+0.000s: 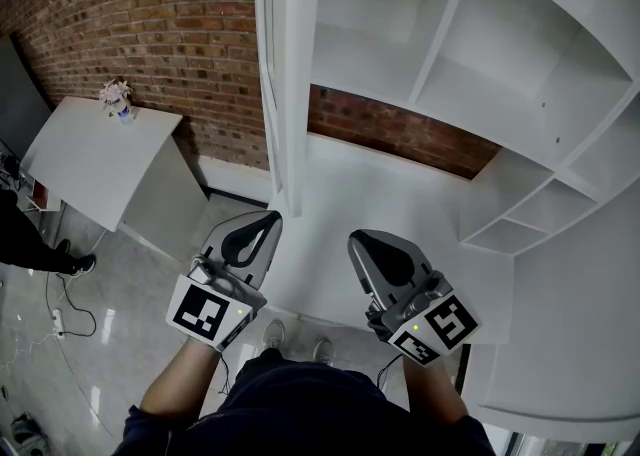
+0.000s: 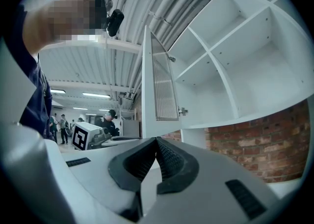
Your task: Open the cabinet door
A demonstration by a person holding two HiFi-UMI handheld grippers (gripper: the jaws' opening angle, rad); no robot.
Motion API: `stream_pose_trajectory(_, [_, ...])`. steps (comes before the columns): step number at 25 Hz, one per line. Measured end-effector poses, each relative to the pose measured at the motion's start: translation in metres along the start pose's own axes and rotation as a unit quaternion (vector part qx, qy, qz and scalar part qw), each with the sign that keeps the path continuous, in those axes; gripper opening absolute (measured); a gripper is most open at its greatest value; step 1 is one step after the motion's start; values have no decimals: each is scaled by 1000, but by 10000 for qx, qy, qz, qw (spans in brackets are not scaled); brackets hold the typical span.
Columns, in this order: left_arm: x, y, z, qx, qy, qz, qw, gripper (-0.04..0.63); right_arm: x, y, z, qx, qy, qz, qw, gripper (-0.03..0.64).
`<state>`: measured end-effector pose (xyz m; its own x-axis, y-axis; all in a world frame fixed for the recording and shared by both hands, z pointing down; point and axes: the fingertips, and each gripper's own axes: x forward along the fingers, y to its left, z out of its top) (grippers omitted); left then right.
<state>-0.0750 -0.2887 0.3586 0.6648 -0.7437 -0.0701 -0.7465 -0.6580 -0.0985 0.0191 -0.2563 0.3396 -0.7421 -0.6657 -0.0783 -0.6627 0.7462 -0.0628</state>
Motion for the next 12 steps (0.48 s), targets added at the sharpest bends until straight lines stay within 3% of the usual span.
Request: stream_pose_trajectory(12, [4, -1, -2, 34, 5, -24, 10000, 6, 1, -2, -1, -18, -2, 36, 10000, 25])
